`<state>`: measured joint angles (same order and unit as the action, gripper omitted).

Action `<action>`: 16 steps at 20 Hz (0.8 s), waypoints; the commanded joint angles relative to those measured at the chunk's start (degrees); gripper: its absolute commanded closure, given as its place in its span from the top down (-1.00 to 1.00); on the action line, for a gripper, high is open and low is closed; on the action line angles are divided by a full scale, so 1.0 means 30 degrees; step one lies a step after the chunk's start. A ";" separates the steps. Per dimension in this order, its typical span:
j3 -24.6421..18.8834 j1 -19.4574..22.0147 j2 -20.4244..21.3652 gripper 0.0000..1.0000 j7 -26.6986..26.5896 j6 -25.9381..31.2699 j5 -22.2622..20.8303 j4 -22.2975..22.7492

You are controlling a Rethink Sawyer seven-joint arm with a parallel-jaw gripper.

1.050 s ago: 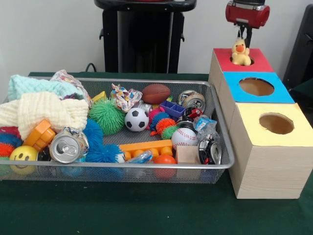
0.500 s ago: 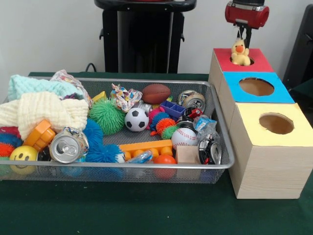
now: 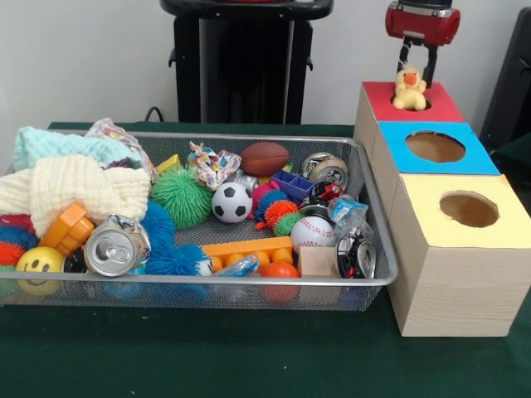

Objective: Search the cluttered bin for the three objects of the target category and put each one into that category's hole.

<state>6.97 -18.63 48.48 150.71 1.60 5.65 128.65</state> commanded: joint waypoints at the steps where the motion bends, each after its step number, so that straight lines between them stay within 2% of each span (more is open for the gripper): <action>1: -0.0339 -0.0313 -0.0687 1.00 0.2196 -0.0055 0.0465 -0.0266; 16: -0.0474 -0.0378 -0.0758 1.00 0.2325 0.0044 0.0660 -0.0364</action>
<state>6.97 -20.31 48.49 150.71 1.60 5.65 128.64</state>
